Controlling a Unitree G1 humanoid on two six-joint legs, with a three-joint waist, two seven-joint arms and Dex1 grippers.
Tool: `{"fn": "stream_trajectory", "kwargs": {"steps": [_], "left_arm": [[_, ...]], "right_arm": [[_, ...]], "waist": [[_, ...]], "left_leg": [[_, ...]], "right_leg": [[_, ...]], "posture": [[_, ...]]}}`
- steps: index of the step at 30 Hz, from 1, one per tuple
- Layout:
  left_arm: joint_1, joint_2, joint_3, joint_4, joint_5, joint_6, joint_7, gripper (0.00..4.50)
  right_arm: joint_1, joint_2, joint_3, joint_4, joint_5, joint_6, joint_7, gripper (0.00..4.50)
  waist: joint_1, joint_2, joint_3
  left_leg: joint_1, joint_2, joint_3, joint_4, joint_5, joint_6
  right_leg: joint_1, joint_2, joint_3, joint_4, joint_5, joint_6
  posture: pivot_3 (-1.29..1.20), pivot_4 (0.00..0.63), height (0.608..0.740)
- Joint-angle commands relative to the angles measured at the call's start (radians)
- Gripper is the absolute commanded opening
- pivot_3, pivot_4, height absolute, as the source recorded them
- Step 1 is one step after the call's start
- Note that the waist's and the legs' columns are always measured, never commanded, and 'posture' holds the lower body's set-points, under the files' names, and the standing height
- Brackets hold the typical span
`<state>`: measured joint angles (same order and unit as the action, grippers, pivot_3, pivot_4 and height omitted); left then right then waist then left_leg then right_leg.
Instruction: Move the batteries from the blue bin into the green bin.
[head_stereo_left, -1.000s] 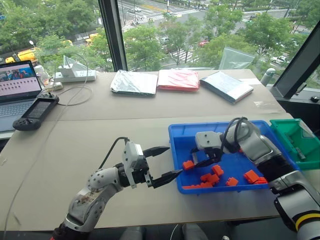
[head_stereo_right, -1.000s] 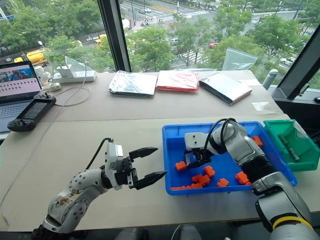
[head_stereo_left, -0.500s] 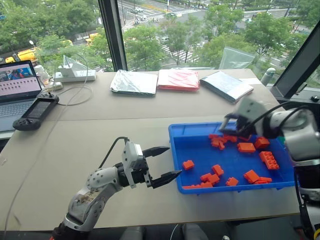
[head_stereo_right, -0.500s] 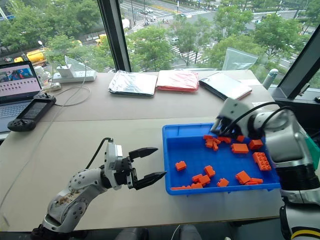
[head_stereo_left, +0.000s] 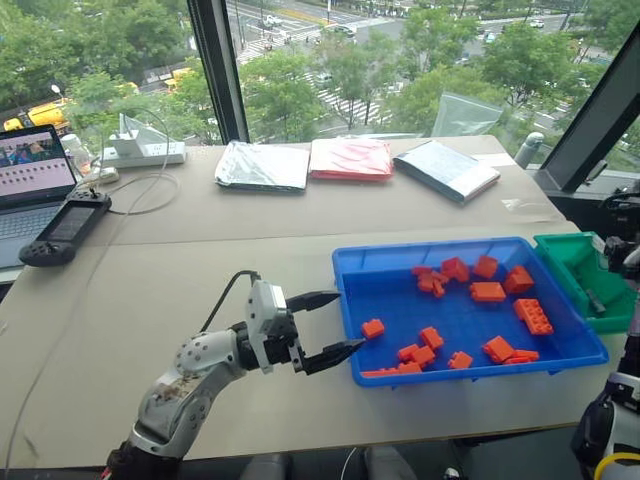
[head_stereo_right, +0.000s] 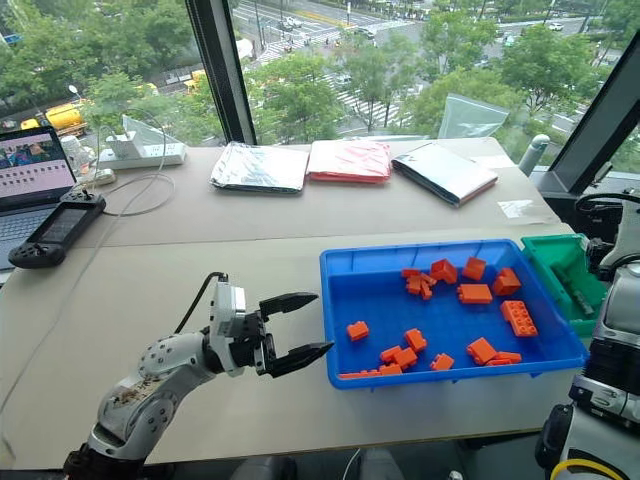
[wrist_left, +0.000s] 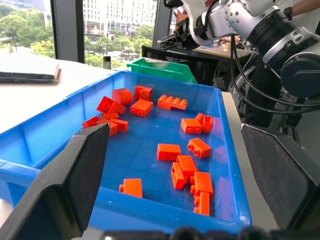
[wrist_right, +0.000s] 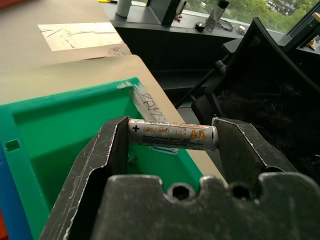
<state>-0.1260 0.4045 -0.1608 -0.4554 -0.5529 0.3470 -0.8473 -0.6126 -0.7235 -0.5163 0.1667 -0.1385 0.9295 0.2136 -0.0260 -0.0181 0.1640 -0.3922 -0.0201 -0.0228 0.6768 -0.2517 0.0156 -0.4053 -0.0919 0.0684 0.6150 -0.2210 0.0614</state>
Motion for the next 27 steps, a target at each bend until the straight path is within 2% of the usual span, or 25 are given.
{"fn": "stream_trajectory", "kwargs": {"steps": [1, 4, 5, 11, 15, 17, 20, 22, 24, 27], "left_arm": [[-0.017, -0.005, -0.002, -0.014, -0.012, -0.007, -0.008, 4.5], [-0.024, -0.005, -0.002, -0.011, -0.012, -0.006, -0.01, 4.5], [-0.025, -0.005, -0.001, -0.01, -0.012, -0.006, -0.011, 4.5], [-0.035, -0.008, 0.0, -0.006, -0.012, -0.005, -0.01, 4.5], [-0.041, -0.008, 0.003, -0.002, -0.007, -0.009, -0.008, 4.5], [-0.042, -0.007, 0.006, -0.002, -0.006, -0.009, -0.006, 4.5], [-0.043, -0.004, 0.009, -0.002, -0.006, -0.007, -0.004, 4.5], [-0.046, -0.001, 0.013, -0.002, -0.005, 0.004, 0.008, 4.5], [-0.05, -0.001, 0.017, -0.005, -0.005, 0.012, 0.02, 4.5], [-0.055, 0.002, 0.019, -0.012, -0.001, 0.032, 0.05, 4.5]], "right_arm": [[0.006, -0.017, -0.013, -0.043, 0.023, 0.002, -0.024, 3.48], [0.01, -0.019, -0.03, -0.055, 0.036, -0.009, -0.039, 4.35], [0.009, -0.022, -0.031, -0.058, 0.041, -0.009, -0.043, 4.49], [-0.024, -0.035, -0.011, -0.094, 0.081, -0.074, -0.041, 4.49], [-0.02, -0.041, 0.049, -0.203, 0.207, -0.139, 0.141, 4.49], [0.034, -0.051, 0.074, -0.318, 0.311, -0.146, 0.289, 4.49], [0.189, -0.092, 0.102, -0.542, 0.495, -0.134, 0.536, 4.49], [0.372, -0.16, 0.103, -0.702, 0.62, -0.087, 0.714, 4.49], [0.474, -0.175, 0.098, -0.784, 0.7, -0.067, 0.774, 4.49], [0.506, -0.133, 0.107, -0.804, 0.71, -0.145, 0.742, 4.49]], "waist": [[0.001, 0.0, 0.0], [0.003, 0.0, 0.0], [0.005, 0.0, 0.0], [0.006, 0.0, 0.0], [0.001, 0.0, 0.0], [-0.002, 0.0, 0.0], [0.006, 0.0, 0.0], [0.018, 0.0, 0.0], [0.03, -0.001, 0.001], [0.024, -0.001, 0.001]], "left_leg": [[0.0, 0.0, 0.0, 0.0, 0.0, 0.0], [-0.001, 0.0, 0.0, 0.0, 0.0, 0.0], [-0.001, 0.0, 0.0, 0.0, 0.0, 0.0], [0.0, 0.0, 0.0, 0.0, 0.0, 0.0], [0.0, 0.0, 0.0, 0.0, 0.0, 0.0], [0.0, 0.001, -0.001, 0.0, 0.0, 0.0], [-0.001, 0.002, -0.002, -0.001, 0.0, 0.001], [-0.002, 0.002, -0.003, -0.001, -0.001, 0.001], [-0.004, 0.001, -0.005, 0.0, -0.001, 0.001], [-0.005, 0.0, -0.005, 0.003, -0.001, 0.001]], "right_leg": [[0.0, 0.0, 0.0, 0.0, 0.0, 0.0], [0.0, 0.0, 0.0, -0.001, 0.0, 0.0], [0.0, 0.0, 0.0, -0.001, 0.0, 0.0], [0.0, 0.0, 0.0, -0.001, 0.0, 0.0], [0.0, 0.0, 0.0, -0.001, 0.0, 0.0], [0.0, 0.001, 0.0, -0.001, 0.0, 0.0], [0.001, 0.001, -0.002, -0.002, 0.0, 0.0], [0.001, 0.001, -0.002, -0.003, 0.0, 0.0], [0.001, -0.001, -0.004, -0.003, -0.001, 0.001], [0.0, -0.002, -0.003, -0.004, 0.0, 0.003]], "posture": [[0.0, 0.15, 0.74], [0.0, 0.15, 0.74], [0.0, 0.15, 0.74], [0.0, 0.15, 0.74], [0.0, 0.15, 0.74], [0.0, 0.15, 0.74], [0.0, 0.15, 0.74], [0.0, 0.15, 0.74], [0.0, 0.15, 0.74], [0.0, 0.15, 0.74]]}}
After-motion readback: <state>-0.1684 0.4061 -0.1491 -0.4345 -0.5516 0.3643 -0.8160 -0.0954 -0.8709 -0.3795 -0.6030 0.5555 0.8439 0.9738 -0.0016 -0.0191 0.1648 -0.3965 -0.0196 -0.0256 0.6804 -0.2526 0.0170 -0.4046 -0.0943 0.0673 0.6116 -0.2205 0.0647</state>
